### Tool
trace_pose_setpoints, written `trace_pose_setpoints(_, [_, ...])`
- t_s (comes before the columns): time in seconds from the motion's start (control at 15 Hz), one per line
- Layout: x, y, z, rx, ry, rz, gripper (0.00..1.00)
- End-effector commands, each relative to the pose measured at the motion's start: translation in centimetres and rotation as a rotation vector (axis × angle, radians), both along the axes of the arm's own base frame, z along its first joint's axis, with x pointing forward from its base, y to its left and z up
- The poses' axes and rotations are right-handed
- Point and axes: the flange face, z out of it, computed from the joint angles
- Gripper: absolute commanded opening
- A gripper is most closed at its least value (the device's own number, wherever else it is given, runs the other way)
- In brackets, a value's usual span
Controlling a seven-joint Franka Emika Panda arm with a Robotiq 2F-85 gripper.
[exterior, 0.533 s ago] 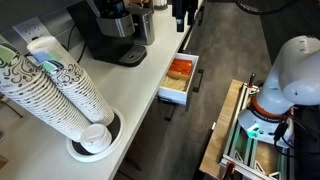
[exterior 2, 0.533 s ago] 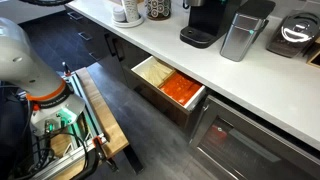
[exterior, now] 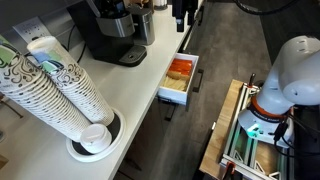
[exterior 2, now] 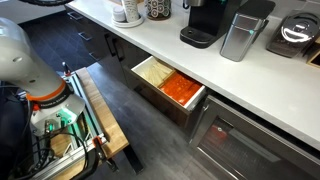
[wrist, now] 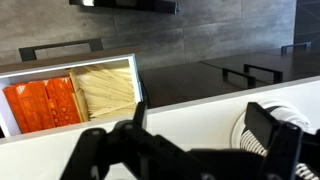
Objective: Close the open drawer.
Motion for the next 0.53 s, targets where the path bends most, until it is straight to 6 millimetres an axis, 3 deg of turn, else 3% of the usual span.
trace_pose_setpoints(0.0, [0.0,0.0,0.0,0.0,0.001,0.0,1.0])
trace_pose_setpoints(0.27, [0.0,0.0,0.0,0.0,0.001,0.0,1.0])
trace_pose_setpoints(0.47, [1.1,-2.7,-3.0,0.024,0.049,-0.042,1.0])
